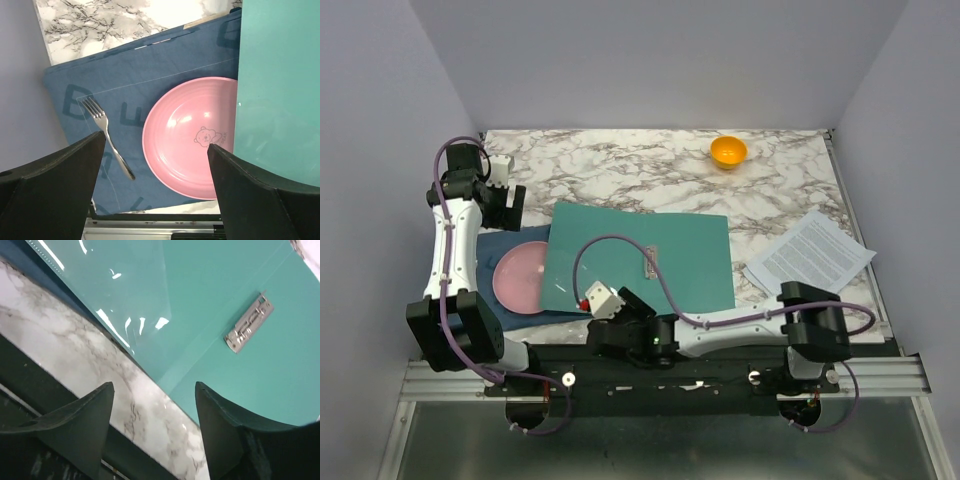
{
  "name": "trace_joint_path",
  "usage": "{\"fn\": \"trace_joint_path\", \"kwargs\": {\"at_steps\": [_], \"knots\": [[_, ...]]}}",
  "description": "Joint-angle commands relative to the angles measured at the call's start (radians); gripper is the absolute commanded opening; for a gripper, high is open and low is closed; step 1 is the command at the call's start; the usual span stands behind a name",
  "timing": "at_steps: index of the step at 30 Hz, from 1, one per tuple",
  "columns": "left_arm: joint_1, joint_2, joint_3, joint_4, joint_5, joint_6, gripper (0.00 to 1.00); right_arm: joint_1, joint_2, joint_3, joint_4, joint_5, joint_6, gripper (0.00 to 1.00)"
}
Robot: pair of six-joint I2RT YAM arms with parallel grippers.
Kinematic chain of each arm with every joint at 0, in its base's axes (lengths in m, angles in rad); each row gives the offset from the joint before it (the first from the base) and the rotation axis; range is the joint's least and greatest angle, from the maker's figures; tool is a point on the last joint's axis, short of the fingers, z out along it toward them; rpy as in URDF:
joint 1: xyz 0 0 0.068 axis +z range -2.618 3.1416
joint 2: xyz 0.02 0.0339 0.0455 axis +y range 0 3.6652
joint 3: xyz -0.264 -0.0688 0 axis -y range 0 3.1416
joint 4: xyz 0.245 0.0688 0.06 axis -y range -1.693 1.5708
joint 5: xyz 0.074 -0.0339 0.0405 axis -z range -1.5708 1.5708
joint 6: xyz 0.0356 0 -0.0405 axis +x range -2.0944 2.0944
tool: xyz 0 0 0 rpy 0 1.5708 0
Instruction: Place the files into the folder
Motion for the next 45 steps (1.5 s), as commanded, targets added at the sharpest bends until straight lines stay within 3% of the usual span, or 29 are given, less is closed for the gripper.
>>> {"fn": "trace_joint_path", "kwargs": {"at_steps": [1, 5, 7, 10, 16, 21, 28, 34, 45], "knots": [[0.010, 0.008, 0.012, -0.015, 0.019, -0.019, 0.99, 0.009, -0.180, -0.099, -0.081, -0.044, 0.146, 0.77], [-0.013, 0.014, -0.011, -0.001, -0.004, -0.020, 0.99, -0.078, -0.359, -0.142, -0.217, 0.030, 0.304, 0.84], [-0.025, 0.015, -0.032, 0.023, -0.025, -0.023, 0.99, -0.231, -0.441, -0.142, -0.384, -0.004, 0.460, 0.85], [-0.031, 0.031, -0.069, 0.069, -0.074, -0.022, 0.99, -0.476, -0.540, -0.189, -0.498, -0.128, 0.531, 0.85], [-0.053, 0.081, -0.177, 0.210, -0.212, -0.002, 0.99, -0.871, -0.753, -0.346, -0.486, -0.298, 0.475, 0.86], [-0.088, 0.153, -0.192, 0.270, -0.251, -0.011, 0.99, -1.081, -0.739, -0.361, -0.489, -0.400, 0.413, 0.85], [-0.206, 0.207, -0.149, 0.310, -0.315, -0.043, 0.99, -1.271, -0.717, -0.369, -0.543, -0.427, 0.355, 0.86], [-0.303, 0.206, -0.200, 0.333, -0.344, -0.045, 0.99, -1.422, -0.717, -0.349, -0.548, -0.466, 0.336, 0.98], [-0.373, 0.242, -0.272, 0.379, -0.360, -0.057, 0.99, -1.451, -0.504, -0.275, -0.437, -0.604, 0.296, 0.99]]}}
